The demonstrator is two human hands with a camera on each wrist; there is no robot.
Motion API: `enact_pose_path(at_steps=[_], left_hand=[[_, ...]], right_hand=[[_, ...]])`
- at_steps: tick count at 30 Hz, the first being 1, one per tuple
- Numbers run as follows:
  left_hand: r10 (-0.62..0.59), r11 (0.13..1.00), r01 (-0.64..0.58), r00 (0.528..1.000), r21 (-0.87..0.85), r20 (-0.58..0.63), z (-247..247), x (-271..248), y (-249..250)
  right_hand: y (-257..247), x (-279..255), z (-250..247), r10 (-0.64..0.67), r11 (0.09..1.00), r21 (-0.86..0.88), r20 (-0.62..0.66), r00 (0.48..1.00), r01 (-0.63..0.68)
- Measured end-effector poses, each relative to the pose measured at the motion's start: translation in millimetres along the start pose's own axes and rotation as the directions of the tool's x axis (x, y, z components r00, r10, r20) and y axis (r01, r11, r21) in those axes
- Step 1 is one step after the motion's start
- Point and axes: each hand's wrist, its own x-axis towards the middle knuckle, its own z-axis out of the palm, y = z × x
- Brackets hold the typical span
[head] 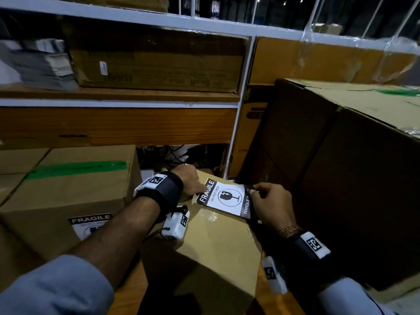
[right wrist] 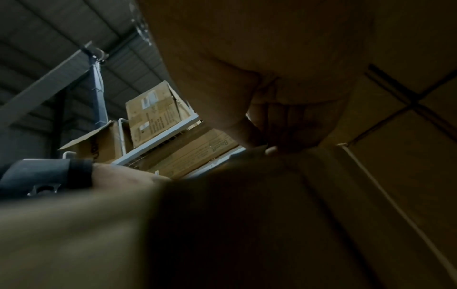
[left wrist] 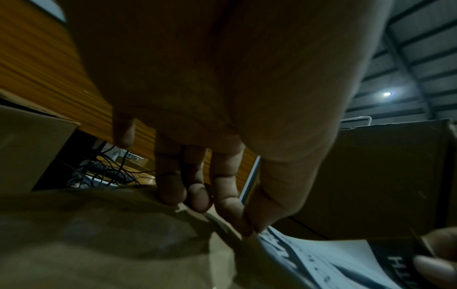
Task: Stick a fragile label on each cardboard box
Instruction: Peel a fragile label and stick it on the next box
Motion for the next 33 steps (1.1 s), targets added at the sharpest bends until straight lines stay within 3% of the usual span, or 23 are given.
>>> enact_pose_path(at_steps=[4, 14, 33], left_hand=[[0.017, 1.0, -0.016, 1.0, -0.022, 0.012, -1.3, 0.5, -2.5], [0.053, 0.994, -0.05, 0.998, -0.097, 0.031, 0.5, 9.1, -16.5], [0.0, 0.997, 0.002, 1.0, -0.083, 0.021, 3.0, 14.8, -18.7]], right_hand=[[-4.6, -5.2, 1.4, -0.001, 1.0, -0.028, -0.039, 0.999, 0.0], [1.1, -2.2, 3.5, 0.17, 0.985, 0.036, 0.001, 0.985, -0.17], [4.6, -2.9, 8.5, 0.218, 0.975, 0.034, 0.012, 0.976, -0.218]])
